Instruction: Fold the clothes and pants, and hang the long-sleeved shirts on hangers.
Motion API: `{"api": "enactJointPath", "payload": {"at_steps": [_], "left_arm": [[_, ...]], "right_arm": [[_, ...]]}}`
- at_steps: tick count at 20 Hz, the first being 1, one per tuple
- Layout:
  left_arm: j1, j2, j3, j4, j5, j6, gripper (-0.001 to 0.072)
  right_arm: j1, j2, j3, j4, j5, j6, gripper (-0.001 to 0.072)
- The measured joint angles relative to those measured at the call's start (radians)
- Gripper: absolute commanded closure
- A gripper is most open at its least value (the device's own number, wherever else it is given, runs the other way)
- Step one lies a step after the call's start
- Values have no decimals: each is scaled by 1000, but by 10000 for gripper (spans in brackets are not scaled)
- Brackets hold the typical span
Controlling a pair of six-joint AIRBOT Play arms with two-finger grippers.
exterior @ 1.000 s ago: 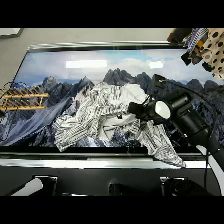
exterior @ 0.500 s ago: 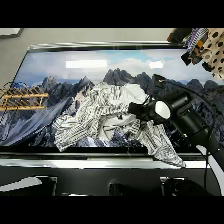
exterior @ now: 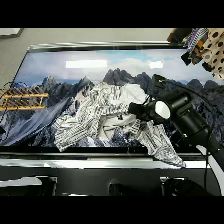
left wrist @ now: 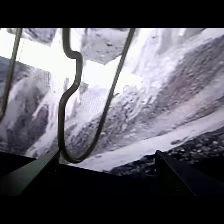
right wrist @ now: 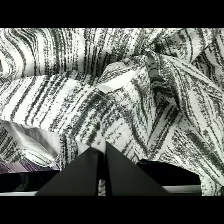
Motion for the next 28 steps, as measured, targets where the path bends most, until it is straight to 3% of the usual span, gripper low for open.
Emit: {"api": "enactJointPath", "payload": {"at_steps": [8, 11, 17, 19, 20, 23, 24, 25, 28], "left_arm": [[-34, -60, 0, 20, 39, 41, 56], [-37, -72, 0, 21, 39, 42, 181], [-37, -95, -4, 25, 33, 43, 195], [-38, -108, -8, 26, 11, 43, 400], [-38, -113, -10, 26, 5, 43, 460], [-37, -123, -11, 25, -9, 43, 475], [-37, -126, -11, 24, -11, 43, 554], [-37, -128, -13, 24, -13, 43, 692], [-38, -131, -14, 24, -26, 43, 686]], "right_arm": [[0, 0, 0, -3, 18, 7, 686], [0, 0, 0, -4, 20, 7, 686], [0, 0, 0, -11, 20, 11, 686], [0, 0, 0, -18, 20, 14, 686], [0, 0, 0, -19, 20, 14, 686], [0, 0, 0, -23, 21, 18, 686], [0, 0, 0, -23, 21, 18, 686], [0, 0, 0, -24, 21, 18, 686], [0, 0, 0, -27, 21, 21, 686]]}}
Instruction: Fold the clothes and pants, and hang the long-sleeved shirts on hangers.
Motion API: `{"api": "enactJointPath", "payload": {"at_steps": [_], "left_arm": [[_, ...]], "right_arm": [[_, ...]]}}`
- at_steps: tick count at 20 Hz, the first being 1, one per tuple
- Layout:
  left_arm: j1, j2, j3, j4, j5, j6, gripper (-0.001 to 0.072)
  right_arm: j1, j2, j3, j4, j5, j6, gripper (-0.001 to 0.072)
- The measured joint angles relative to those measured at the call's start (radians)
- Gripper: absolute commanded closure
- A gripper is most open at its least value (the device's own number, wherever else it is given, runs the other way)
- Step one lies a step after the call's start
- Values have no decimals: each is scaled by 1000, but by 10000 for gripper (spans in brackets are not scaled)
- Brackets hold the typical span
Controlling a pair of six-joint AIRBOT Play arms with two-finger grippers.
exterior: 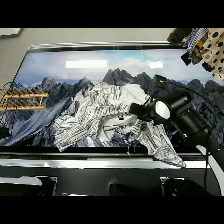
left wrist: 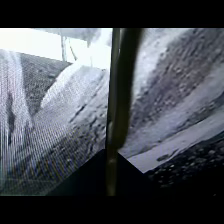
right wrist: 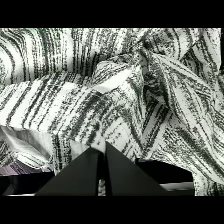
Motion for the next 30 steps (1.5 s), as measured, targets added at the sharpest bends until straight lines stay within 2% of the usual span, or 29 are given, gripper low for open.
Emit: {"api": "enactJointPath", "payload": {"at_steps": [7, 11, 21, 23, 26, 30], "left_arm": [[-22, 22, 38, 2, -42, -7, 688], [-71, 68, 95, -3, -42, -51, 689], [-184, 321, 171, -7, 0, -159, 692], [-230, 382, 172, -7, 20, -148, 692], [-336, 482, 133, -20, 35, -81, 692], [-536, 665, -36, -70, 41, -47, 691]], "right_arm": [[0, 0, 0, -3, 14, 2, 686], [0, 0, 0, -3, 42, 8, 686], [0, 0, 0, -6, 60, -11, 686], [0, 0, 0, -10, 59, -15, 686], [0, 0, 0, -21, 55, -16, 686], [0, 0, 0, -31, 51, -18, 686]]}}
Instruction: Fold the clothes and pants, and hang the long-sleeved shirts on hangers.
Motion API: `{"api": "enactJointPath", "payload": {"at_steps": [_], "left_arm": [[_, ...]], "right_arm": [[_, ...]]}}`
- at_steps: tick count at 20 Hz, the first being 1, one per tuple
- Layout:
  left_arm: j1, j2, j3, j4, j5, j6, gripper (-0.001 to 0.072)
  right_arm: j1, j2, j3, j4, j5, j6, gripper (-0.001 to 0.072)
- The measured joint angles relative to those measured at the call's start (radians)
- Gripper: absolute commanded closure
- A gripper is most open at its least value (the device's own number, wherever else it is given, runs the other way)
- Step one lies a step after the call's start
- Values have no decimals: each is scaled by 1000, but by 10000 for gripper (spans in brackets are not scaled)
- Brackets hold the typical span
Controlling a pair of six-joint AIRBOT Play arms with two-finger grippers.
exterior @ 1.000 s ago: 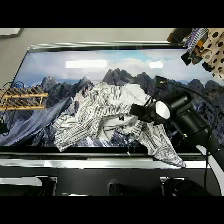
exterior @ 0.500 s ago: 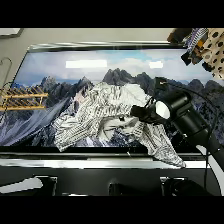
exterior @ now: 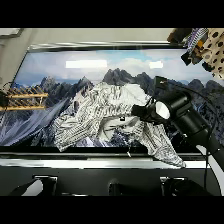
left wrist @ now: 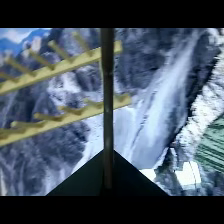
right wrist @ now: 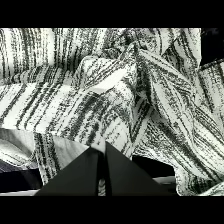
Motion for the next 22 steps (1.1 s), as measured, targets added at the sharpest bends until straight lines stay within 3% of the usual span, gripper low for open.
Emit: {"api": "enactJointPath", "payload": {"at_steps": [11, 15, 22], "left_arm": [[-536, 459, -397, -22, -255, -119, 691], [-624, 567, -475, -18, -354, -156, 691], [-656, 662, -517, -16, -449, -171, 690]], "right_arm": [[0, 0, 0, -36, -6, 0, 686], [0, 0, 0, -55, -3, 1, 686], [0, 0, 0, -110, -8, 32, 686]]}}
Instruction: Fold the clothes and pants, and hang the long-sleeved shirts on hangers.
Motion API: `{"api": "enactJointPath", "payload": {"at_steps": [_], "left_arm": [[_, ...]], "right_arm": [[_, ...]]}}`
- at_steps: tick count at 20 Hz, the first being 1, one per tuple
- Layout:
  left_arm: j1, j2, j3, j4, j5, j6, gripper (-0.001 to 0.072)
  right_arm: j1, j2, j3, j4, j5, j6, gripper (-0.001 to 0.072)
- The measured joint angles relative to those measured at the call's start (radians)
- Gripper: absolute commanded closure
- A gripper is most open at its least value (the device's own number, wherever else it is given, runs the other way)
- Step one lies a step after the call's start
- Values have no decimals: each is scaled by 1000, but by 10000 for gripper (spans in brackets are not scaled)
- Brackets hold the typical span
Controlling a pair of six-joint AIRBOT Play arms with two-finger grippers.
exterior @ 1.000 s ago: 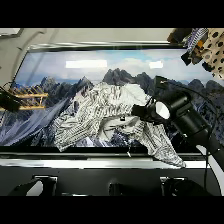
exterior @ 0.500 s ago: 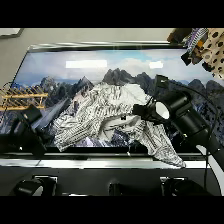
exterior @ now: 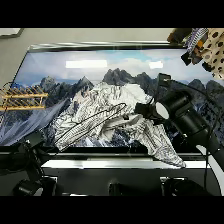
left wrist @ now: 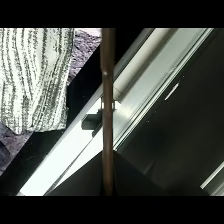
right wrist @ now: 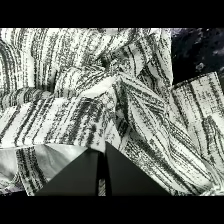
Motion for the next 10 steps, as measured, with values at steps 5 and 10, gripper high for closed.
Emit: {"api": "enactJointPath", "payload": {"at_steps": [5, 10], "left_arm": [[-4, -13, -4, -13, 2, 6, 690], [-5, -63, -5, -41, 13, 34, 690]], "right_arm": [[0, 0, 0, -9, -50, 26, 686], [0, 0, 0, -12, -80, 40, 686]]}}
